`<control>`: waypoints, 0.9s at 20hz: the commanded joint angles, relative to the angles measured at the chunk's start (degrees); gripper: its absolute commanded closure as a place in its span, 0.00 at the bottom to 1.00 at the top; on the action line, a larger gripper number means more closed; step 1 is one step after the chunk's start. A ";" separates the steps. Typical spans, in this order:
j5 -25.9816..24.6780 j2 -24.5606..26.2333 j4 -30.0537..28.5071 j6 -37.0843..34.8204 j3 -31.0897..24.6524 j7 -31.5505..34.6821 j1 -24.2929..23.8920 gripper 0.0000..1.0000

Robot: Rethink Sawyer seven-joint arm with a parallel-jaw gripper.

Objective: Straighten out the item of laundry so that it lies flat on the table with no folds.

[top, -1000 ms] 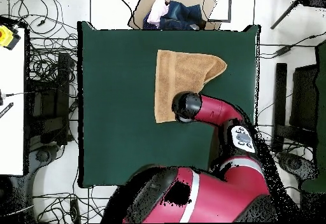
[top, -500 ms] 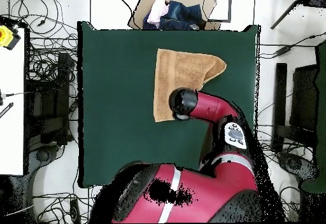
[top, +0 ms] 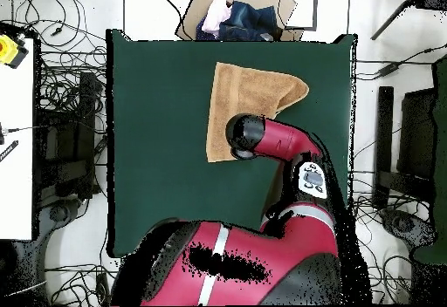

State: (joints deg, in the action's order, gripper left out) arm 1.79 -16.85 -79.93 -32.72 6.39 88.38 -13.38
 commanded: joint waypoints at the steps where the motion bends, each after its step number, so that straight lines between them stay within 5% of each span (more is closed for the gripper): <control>1: 5.72 5.62 1.85 2.91 -6.02 15.89 3.24 0.00; 15: 3.33 3.22 -3.00 6.75 -6.20 12.27 2.39 0.00; 16: 3.11 3.22 -3.03 7.43 -6.01 12.42 2.58 1.00; 18: 2.78 3.06 -2.87 7.42 -5.74 12.15 2.65 1.00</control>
State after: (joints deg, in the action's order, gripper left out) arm 2.88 -16.93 -80.05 -32.61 6.37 88.39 -12.93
